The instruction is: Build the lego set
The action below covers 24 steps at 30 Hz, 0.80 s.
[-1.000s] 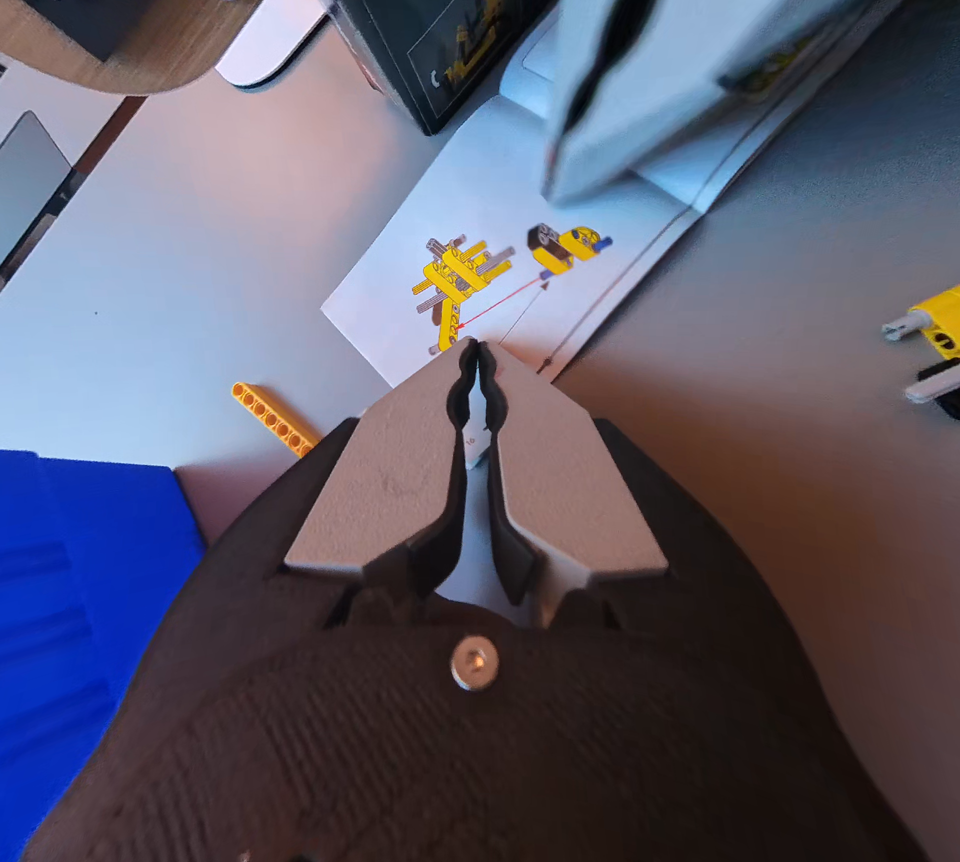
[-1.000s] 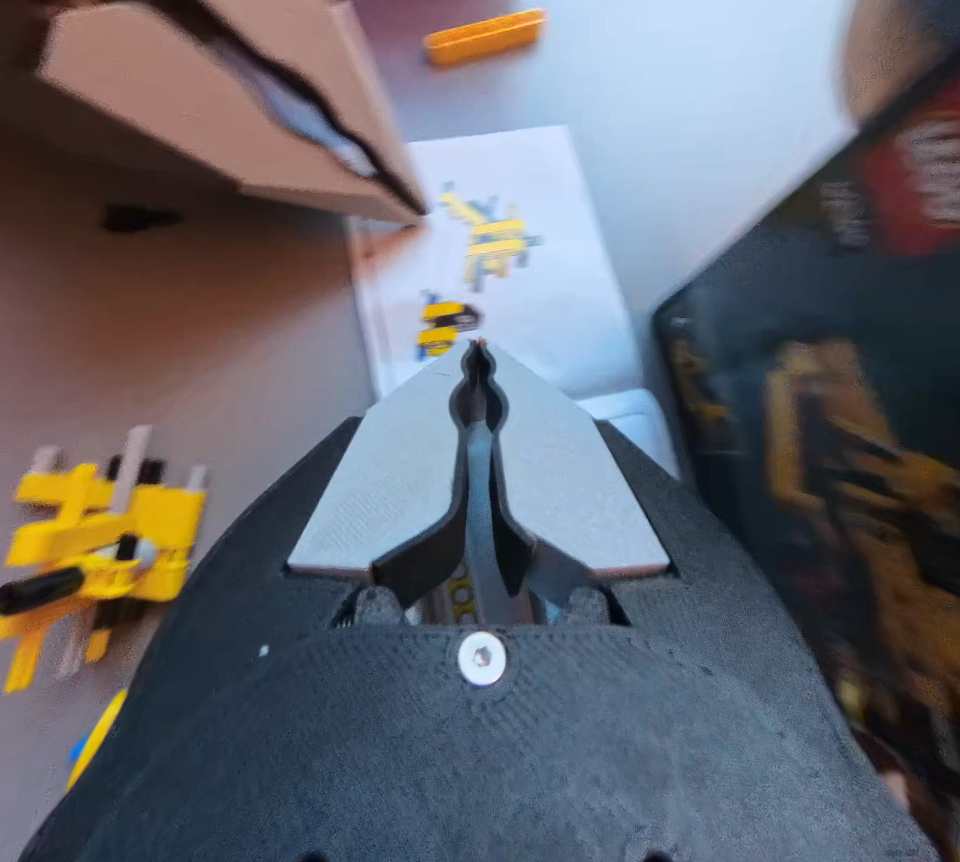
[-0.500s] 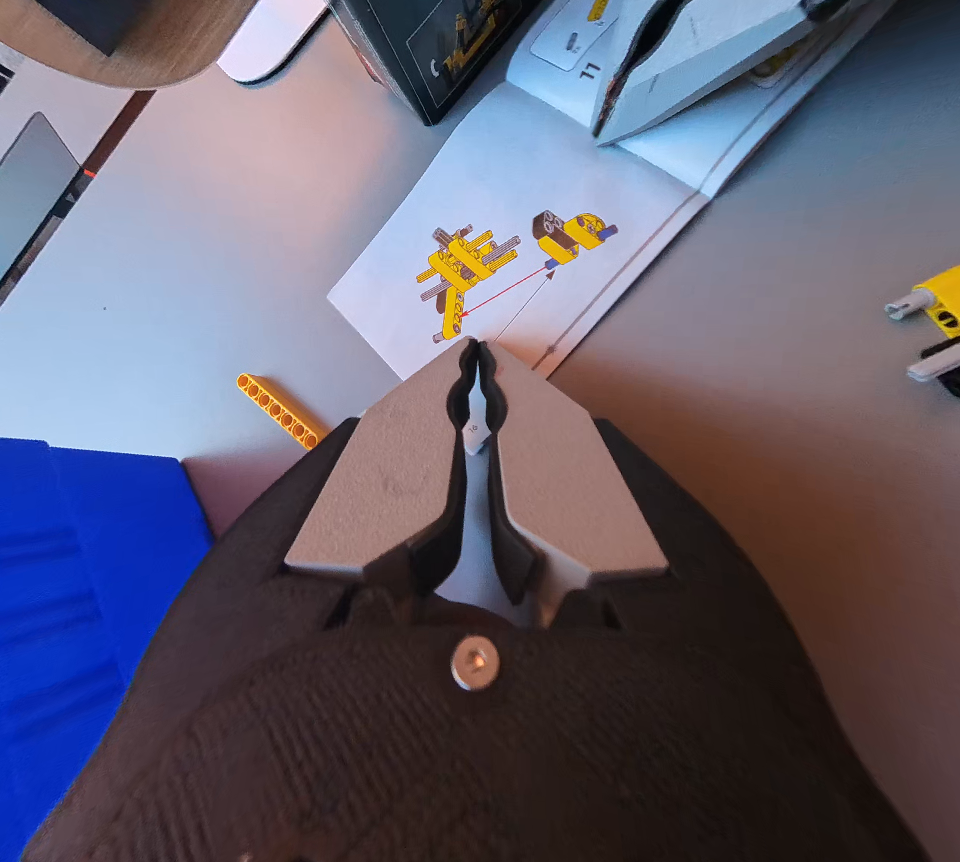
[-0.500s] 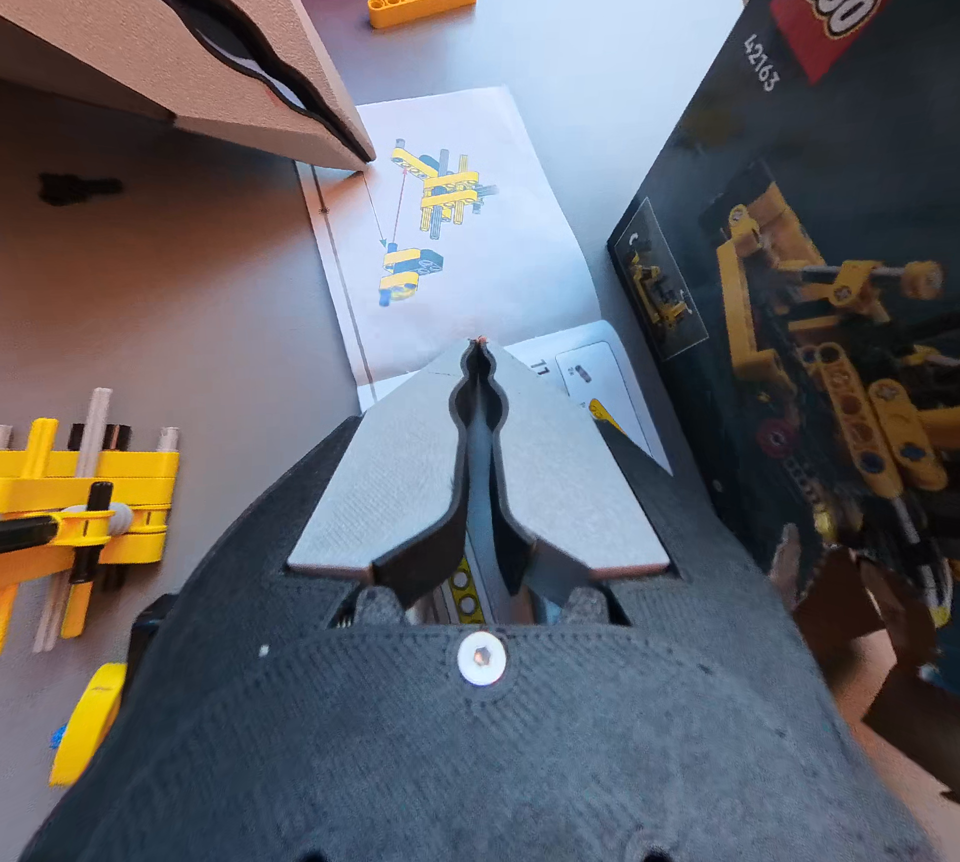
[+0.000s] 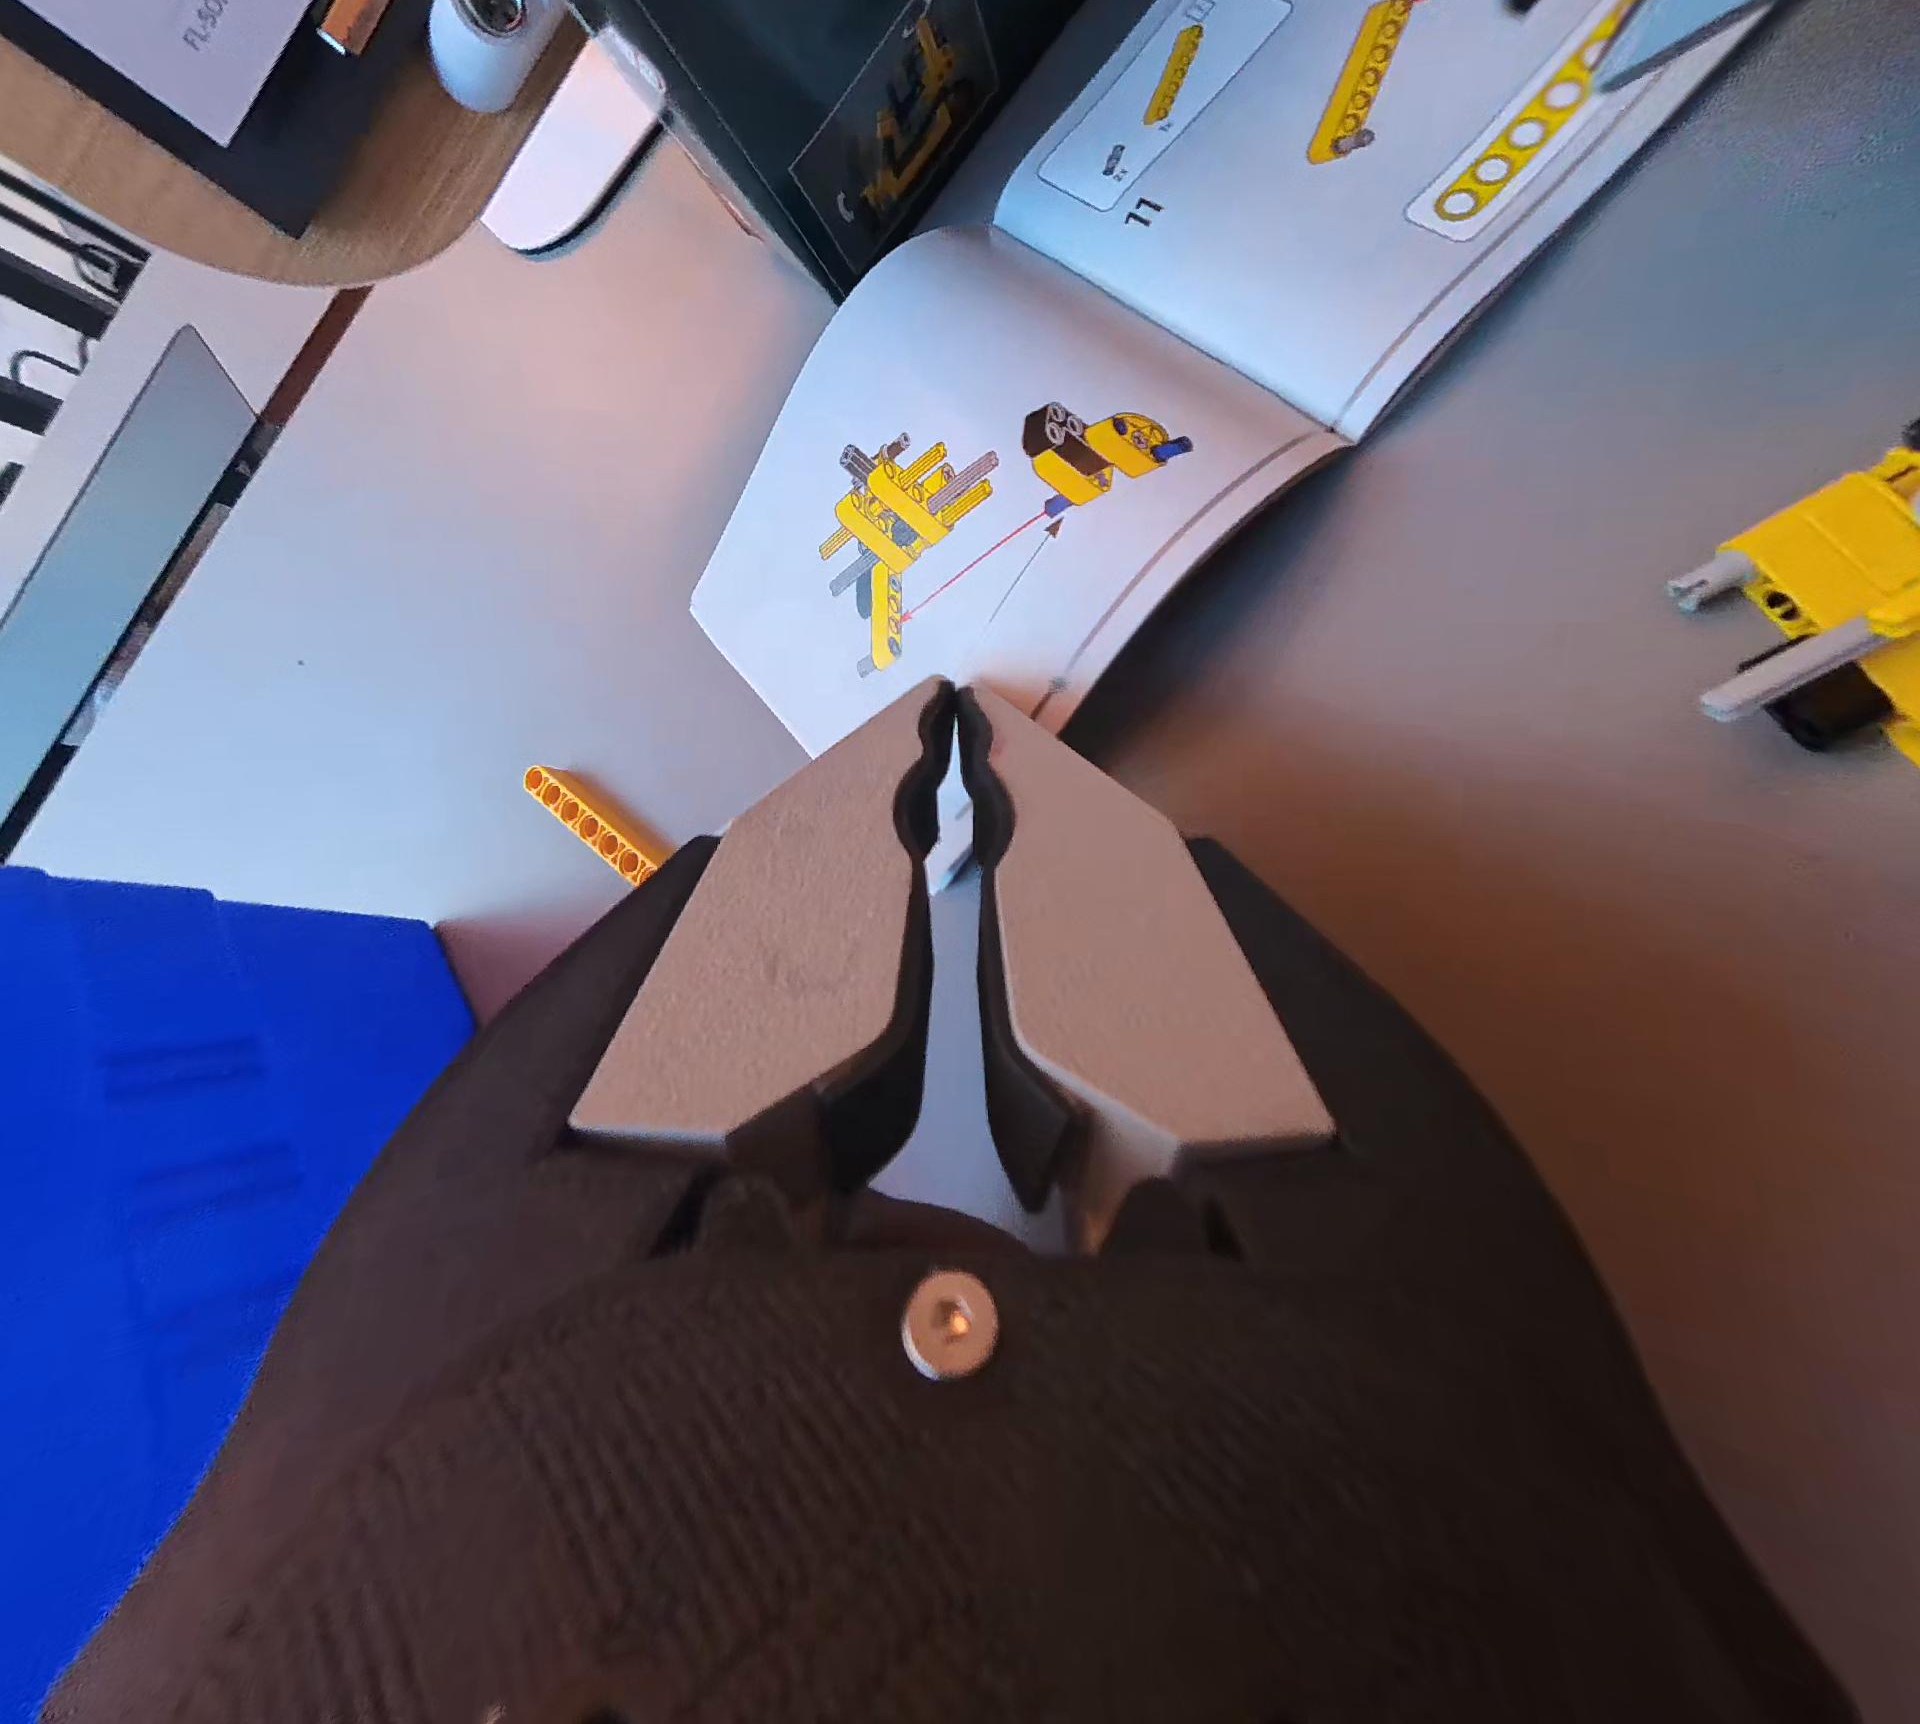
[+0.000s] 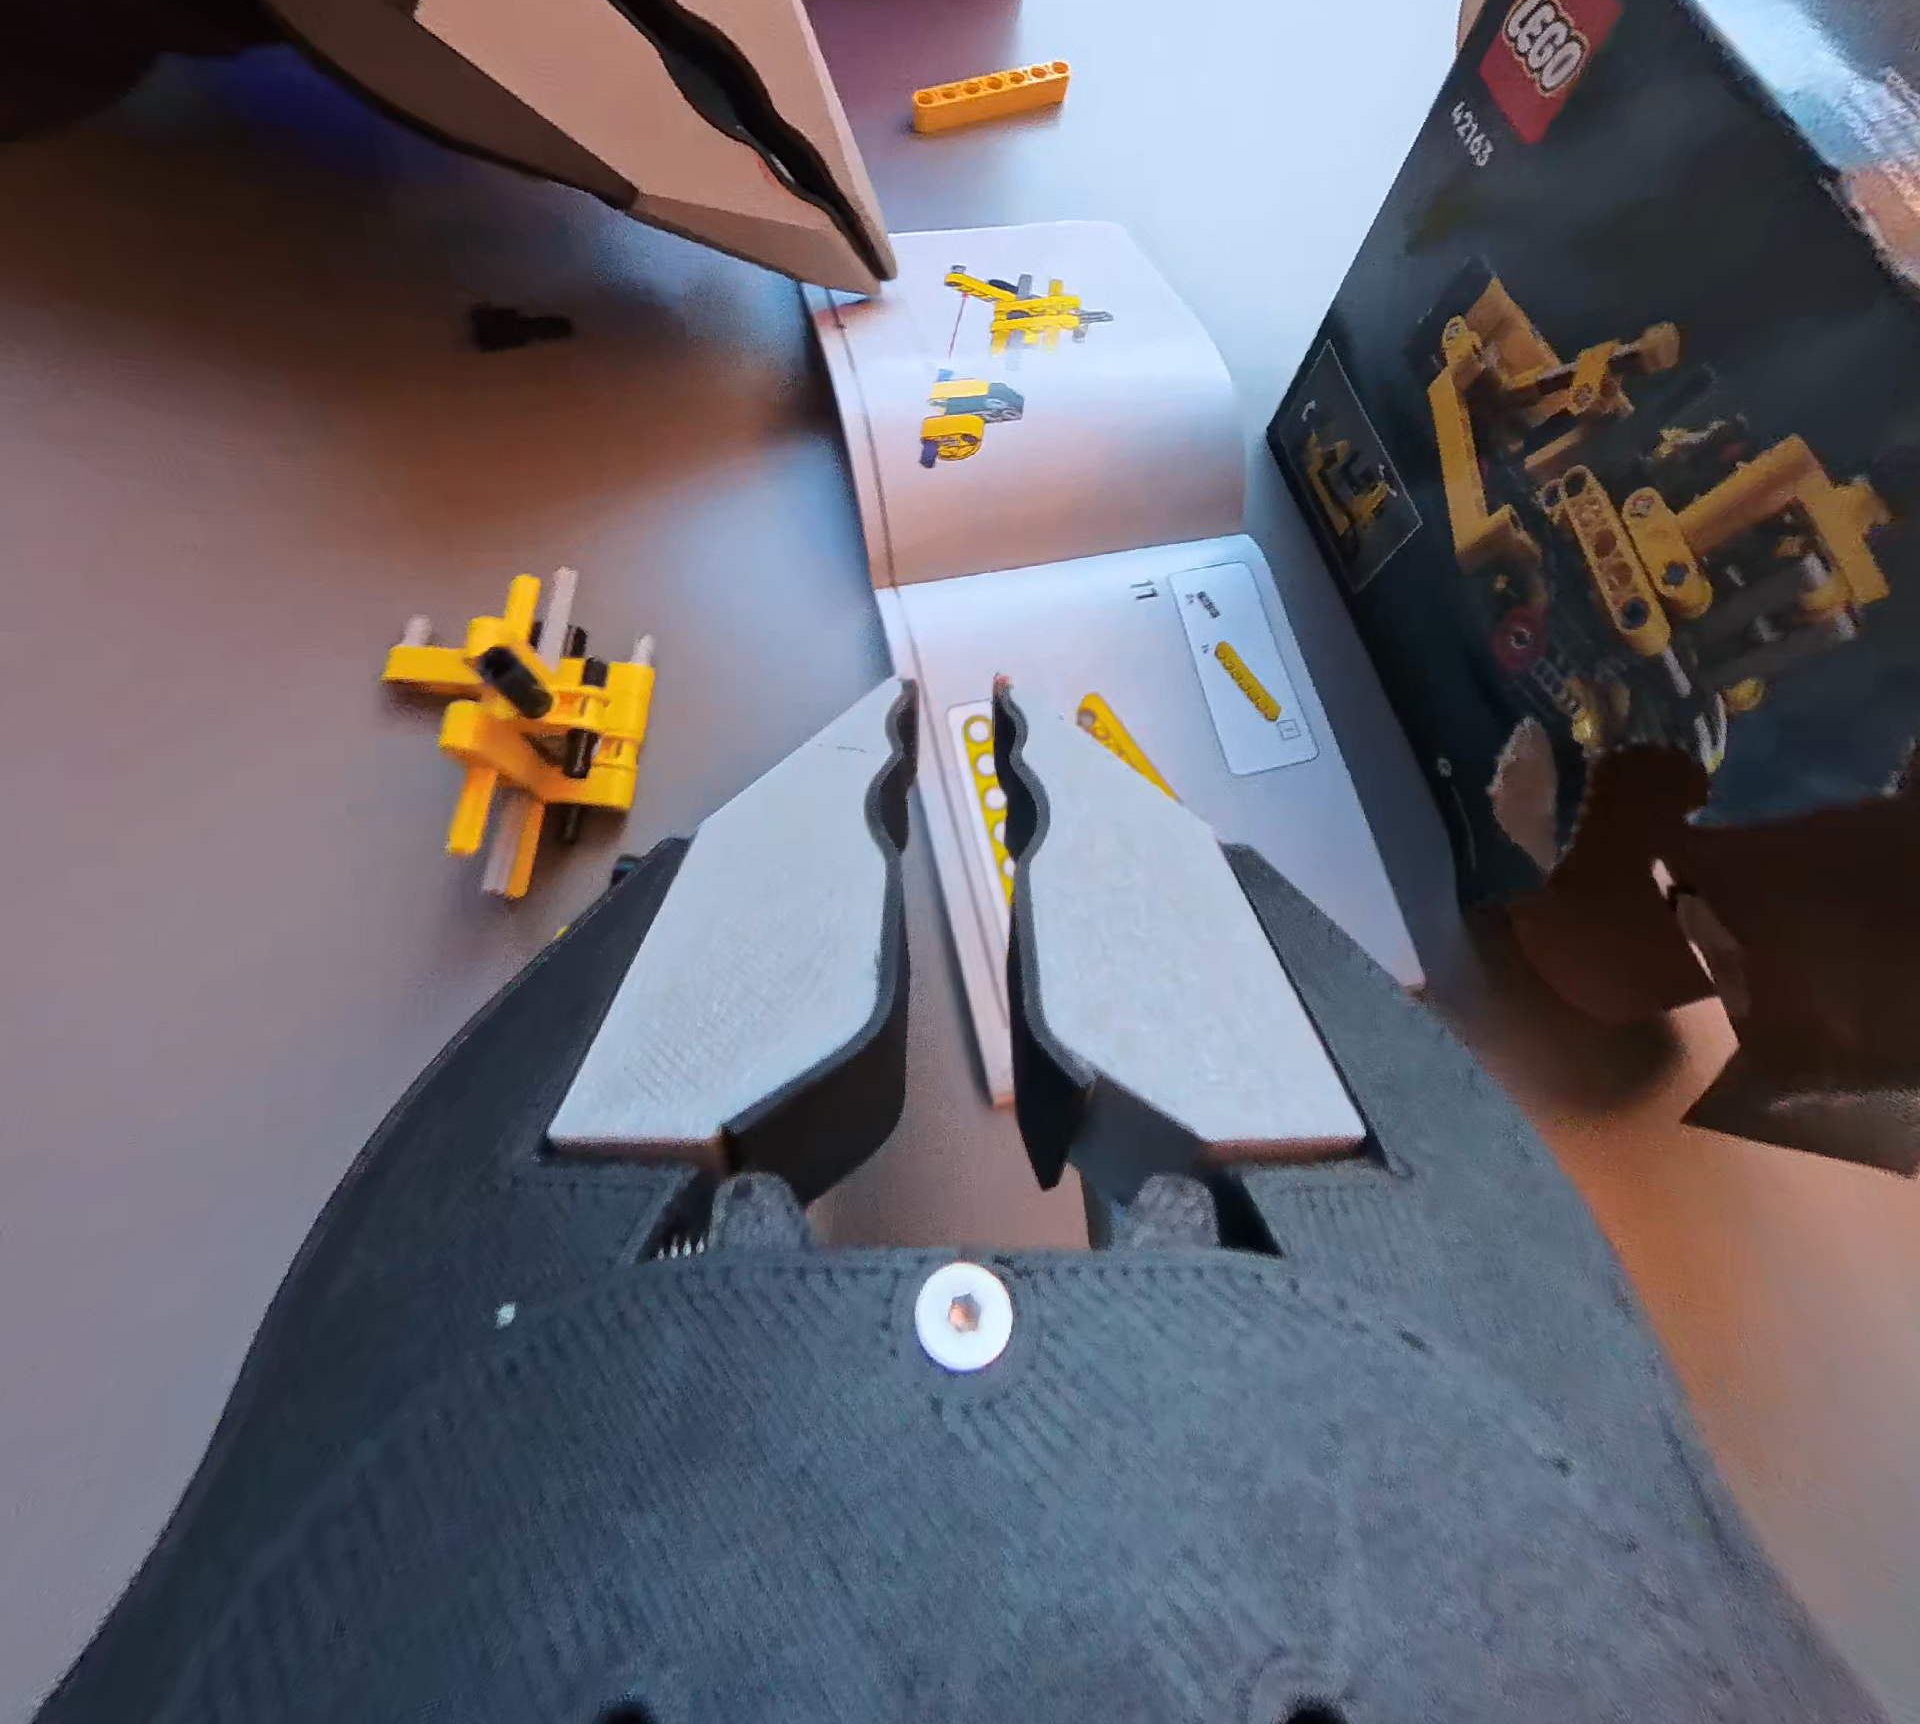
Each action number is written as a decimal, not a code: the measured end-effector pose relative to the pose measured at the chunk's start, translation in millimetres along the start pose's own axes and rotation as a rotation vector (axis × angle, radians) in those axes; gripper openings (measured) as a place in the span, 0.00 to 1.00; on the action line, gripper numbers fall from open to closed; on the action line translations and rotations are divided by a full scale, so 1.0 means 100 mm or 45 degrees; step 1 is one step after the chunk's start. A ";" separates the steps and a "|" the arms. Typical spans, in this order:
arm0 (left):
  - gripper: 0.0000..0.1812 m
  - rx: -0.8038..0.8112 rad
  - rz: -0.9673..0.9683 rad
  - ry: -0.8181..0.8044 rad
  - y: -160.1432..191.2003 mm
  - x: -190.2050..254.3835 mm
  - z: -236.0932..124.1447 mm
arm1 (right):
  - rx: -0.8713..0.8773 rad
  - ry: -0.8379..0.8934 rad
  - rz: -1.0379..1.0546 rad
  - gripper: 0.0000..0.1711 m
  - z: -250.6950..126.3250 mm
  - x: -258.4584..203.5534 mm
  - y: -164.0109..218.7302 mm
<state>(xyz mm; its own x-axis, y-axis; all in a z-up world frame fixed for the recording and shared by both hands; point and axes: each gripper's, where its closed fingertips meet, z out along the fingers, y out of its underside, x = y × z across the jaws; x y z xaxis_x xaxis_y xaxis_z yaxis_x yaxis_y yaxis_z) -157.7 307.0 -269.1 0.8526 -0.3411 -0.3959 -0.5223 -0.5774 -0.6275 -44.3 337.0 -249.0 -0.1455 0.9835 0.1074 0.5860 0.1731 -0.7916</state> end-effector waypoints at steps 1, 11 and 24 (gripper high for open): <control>0.00 -0.001 0.013 -0.004 -0.01 0.01 -0.02 | 0.006 -0.010 0.001 0.06 -0.04 -0.02 0.01; 0.00 0.139 -0.037 -0.041 -0.24 -0.09 -0.28 | -0.034 -0.130 -0.013 0.07 -0.18 -0.17 0.30; 0.00 0.303 -0.033 -0.079 -0.50 -0.05 -0.50 | -0.202 -0.279 -0.093 0.16 -0.33 -0.46 0.49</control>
<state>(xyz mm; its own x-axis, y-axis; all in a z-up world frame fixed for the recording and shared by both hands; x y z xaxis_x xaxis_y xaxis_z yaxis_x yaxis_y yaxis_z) -134.7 300.7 -202.2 0.8671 -0.2779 -0.4134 -0.4952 -0.3920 -0.7753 17.8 302.1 -273.0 -0.3509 0.9363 0.0143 0.6824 0.2661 -0.6808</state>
